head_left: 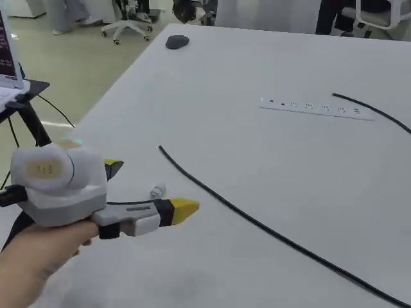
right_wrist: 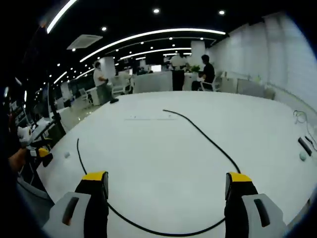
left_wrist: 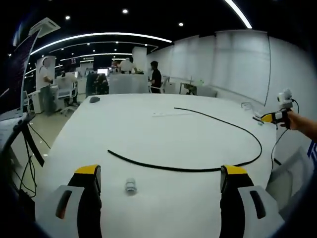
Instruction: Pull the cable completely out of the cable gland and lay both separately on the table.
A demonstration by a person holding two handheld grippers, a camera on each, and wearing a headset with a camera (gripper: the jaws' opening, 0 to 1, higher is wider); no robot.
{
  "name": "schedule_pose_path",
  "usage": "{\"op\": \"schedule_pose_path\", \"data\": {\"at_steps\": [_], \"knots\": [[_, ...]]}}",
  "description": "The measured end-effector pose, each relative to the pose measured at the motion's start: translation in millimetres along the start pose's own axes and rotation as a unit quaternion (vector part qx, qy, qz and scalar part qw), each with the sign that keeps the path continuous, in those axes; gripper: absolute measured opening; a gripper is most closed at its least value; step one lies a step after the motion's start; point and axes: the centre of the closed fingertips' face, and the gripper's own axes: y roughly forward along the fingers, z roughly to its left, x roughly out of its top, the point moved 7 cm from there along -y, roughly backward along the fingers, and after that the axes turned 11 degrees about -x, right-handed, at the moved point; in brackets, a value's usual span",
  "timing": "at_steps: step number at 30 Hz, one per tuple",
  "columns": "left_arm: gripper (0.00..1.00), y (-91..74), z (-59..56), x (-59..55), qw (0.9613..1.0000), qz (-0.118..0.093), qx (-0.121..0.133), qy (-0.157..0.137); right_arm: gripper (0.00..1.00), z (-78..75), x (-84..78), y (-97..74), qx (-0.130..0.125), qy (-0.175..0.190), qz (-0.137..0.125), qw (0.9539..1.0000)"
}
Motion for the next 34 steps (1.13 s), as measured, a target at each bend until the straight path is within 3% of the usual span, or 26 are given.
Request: {"op": "schedule_pose_path", "data": {"at_steps": [1,3,6,9,12,17,26,34], "knots": [[1.0,-1.6,-1.2,2.0,0.9999,0.008,0.006,-0.013,0.99,-4.8,-4.2,-2.7,-0.004,0.003,0.002,1.0],[1.0,-4.9,-2.3,3.6,0.9997,0.019,0.012,-0.01,0.99,-13.6,-11.7,-6.3,-0.008,0.011,0.004,0.9999],[1.0,-11.2,-6.5,10.7,0.9998,0.005,0.013,0.011,0.99,-25.1,-20.4,-12.4,-0.012,0.02,0.005,0.9997],[1.0,-10.3,-10.4,11.9,0.9998,0.009,0.011,0.011,0.99,-32.8,-23.3,-14.6,-0.017,0.025,-0.002,0.9995],[1.0,-7.5,-15.8,11.9,0.9998,0.015,0.01,0.013,0.99,-34.4,-23.7,-13.6,-0.013,0.028,-0.004,0.9995],[1.0,-3.5,-25.6,15.9,0.9989,0.016,0.014,0.042,0.99,-32.1,-24.9,-12.0,0.0,0.029,-0.002,0.9996],[1.0,0.6,-31.2,21.2,0.999,0.015,0.01,0.041,0.99,-36.7,-23.2,-11.7,0.006,0.024,-0.012,0.9996],[1.0,3.0,-36.0,23.9,0.9989,0.015,0.011,0.042,0.99,-49.7,-21.9,-16.3,0.002,0.03,-0.024,0.9993]]}}
